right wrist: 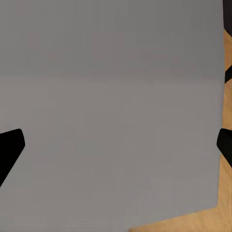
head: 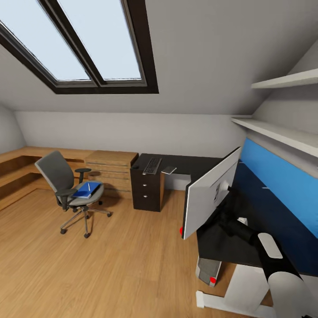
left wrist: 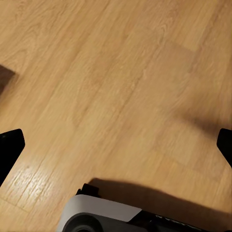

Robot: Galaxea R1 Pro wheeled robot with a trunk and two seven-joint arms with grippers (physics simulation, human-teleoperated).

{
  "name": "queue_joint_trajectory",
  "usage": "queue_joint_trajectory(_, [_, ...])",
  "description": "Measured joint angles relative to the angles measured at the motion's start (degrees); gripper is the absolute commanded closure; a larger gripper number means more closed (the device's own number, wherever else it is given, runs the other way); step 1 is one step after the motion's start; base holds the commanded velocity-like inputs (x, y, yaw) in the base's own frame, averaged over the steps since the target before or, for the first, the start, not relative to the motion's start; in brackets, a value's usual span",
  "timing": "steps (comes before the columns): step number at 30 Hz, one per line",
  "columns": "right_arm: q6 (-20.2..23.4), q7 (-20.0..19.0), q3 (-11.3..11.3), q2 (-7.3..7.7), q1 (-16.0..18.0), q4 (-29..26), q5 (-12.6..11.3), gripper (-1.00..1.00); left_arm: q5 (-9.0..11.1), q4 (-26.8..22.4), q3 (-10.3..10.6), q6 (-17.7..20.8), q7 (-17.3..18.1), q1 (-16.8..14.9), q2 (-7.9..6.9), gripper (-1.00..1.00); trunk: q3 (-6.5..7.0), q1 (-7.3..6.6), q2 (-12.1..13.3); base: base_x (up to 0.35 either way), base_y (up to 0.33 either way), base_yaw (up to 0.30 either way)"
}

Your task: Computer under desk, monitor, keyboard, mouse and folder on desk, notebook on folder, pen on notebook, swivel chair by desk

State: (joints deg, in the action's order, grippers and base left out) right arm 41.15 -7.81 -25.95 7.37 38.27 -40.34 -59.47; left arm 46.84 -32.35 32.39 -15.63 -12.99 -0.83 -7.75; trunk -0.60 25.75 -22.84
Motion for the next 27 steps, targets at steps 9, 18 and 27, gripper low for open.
queue_joint_trajectory(9, [0.1,0.0,0.0,-0.13,0.0,0.0,-0.3,-1.00,0.0,0.0,0.0,0.0,0.0,0.0,0.00,-1.00,0.00,0.02,0.0,-0.097,0.000,-0.001])
queue_joint_trajectory(18, [0.5,0.2,-0.1,-0.14,0.0,0.0,-0.6,-1.00,0.0,0.0,0.0,0.0,0.0,0.0,0.00,-1.00,0.00,0.02,0.0,-0.200,0.000,0.000])
queue_joint_trajectory(27, [0.3,0.0,-0.1,-0.14,-0.1,0.0,-0.4,-1.00,-0.1,0.0,0.0,0.0,0.0,0.0,0.00,-1.00,0.00,0.00,0.0,-0.002,0.000,-0.077])
